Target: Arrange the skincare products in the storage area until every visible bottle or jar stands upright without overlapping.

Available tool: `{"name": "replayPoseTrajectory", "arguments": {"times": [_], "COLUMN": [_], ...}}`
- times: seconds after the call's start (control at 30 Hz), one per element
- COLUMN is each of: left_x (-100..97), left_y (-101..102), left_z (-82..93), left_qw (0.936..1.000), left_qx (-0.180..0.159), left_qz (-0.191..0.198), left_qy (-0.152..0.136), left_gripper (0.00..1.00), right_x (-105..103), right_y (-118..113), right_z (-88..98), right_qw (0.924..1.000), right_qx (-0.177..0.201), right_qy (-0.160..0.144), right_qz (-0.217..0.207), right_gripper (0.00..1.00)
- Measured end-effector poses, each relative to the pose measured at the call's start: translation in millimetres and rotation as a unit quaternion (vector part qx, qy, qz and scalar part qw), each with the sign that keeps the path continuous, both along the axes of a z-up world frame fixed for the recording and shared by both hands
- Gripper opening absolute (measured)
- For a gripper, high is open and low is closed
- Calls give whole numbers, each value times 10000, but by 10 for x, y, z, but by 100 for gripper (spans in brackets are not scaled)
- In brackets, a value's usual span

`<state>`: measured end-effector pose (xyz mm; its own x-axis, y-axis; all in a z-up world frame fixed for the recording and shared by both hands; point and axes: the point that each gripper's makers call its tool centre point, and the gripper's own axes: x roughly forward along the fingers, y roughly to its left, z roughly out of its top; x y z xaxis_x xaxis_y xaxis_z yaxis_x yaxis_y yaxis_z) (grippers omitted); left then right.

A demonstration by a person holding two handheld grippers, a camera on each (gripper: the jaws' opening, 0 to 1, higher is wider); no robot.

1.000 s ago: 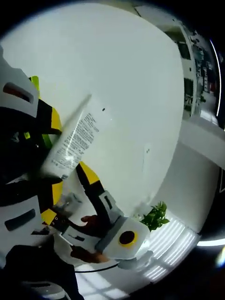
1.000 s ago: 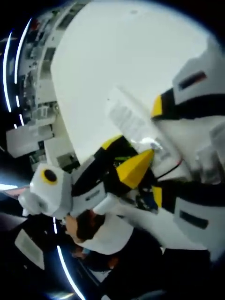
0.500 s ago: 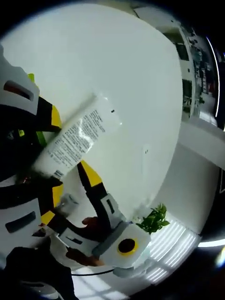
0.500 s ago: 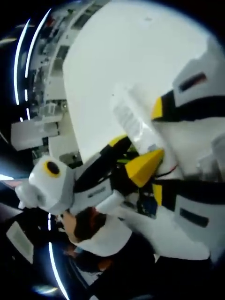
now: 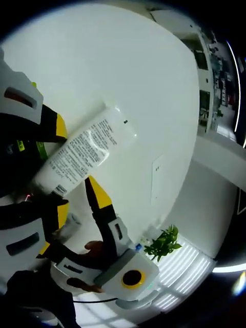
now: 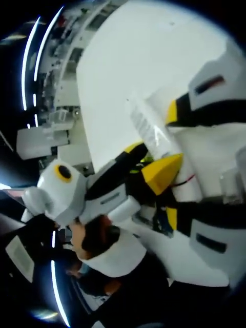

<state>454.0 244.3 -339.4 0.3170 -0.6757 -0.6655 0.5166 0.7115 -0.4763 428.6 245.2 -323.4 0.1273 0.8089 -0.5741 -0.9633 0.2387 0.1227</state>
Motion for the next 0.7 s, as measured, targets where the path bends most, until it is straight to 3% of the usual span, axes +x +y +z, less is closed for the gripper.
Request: {"name": "replayPoseTrajectory", "arguments": {"times": [0.23,0.7], "left_x": [14,38], "left_y": [-23,-54], "left_z": [13,17], "left_qw": [9999,9996], "left_qx": [-92,-136], "left_qz": [108,252], "left_qy": [57,19], "left_gripper": [48,49], "right_x": [-3,-22], "right_y": [42,119], "right_z": [132,192], "right_qw": [9996,9984], "right_qx": [223,314], "right_qy": [-170,-423], "right_qz": [42,188], "right_gripper": [58,63]}}
